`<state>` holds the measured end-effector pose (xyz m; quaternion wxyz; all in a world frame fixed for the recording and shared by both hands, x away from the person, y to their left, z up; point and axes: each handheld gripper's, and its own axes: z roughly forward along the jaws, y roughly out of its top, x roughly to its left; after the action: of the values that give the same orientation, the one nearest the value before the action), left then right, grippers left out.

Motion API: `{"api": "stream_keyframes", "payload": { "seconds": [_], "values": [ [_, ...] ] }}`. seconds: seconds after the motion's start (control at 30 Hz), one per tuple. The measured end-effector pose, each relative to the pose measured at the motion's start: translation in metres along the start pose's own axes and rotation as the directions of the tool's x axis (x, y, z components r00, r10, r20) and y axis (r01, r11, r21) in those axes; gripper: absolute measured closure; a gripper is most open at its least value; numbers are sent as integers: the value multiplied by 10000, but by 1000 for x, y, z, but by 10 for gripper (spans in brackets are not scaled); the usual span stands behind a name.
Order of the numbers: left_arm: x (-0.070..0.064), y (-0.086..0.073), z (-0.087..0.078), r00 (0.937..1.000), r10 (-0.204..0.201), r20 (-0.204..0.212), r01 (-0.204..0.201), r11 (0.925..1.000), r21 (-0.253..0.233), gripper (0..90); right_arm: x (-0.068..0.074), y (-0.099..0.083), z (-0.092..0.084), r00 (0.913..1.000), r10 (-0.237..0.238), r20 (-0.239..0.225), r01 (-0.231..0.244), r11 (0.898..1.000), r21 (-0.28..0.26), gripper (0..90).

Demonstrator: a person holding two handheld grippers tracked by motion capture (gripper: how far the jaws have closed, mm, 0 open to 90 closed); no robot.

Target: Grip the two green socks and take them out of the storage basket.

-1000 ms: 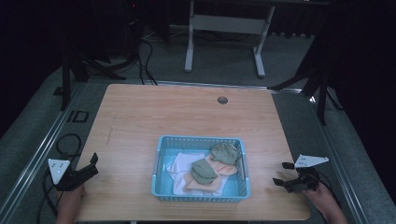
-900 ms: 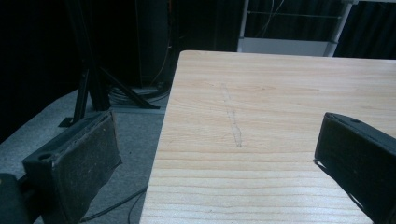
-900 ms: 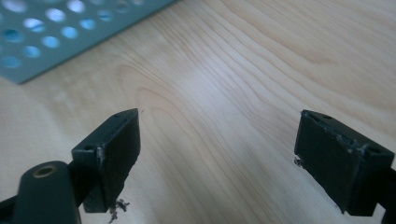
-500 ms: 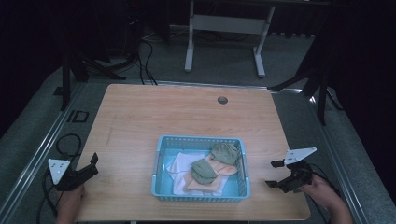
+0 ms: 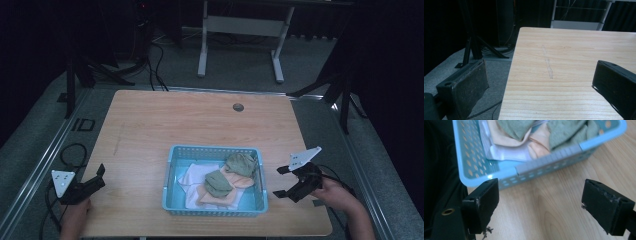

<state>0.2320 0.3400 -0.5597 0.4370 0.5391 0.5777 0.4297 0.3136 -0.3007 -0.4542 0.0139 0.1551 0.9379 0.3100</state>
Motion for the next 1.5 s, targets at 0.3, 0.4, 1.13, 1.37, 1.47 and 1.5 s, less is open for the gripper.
{"api": "stream_keyframes", "payload": {
  "seconds": [0.3,0.4,1.13,1.37,1.47,1.5],
  "values": [
    [0,0,0,10000,-32,23,32,10000,-24,5,7,36,15,9978,-543,-375,560,9974,447,139],
    [1,0,0,10000,-47,22,47,10000,-20,5,8,46,20,9961,-722,-498,747,9959,513,139],
    [1,0,0,9999,-106,80,107,9999,-20,5,25,107,83,9748,-1825,-1286,2018,9667,1576,116],
    [2,0,0,9999,-130,100,130,9999,-26,5,33,122,105,9694,-2112,-1254,2315,9562,1793,126],
    [2,0,0,9998,-139,112,139,9999,-16,5,37,128,114,9663,-2146,-1423,2396,9517,1917,165],
    [2,0,0,9998,-140,114,140,9999,-12,5,38,130,118,9648,-2174,-1479,2442,9494,1976,204]
  ]
}}
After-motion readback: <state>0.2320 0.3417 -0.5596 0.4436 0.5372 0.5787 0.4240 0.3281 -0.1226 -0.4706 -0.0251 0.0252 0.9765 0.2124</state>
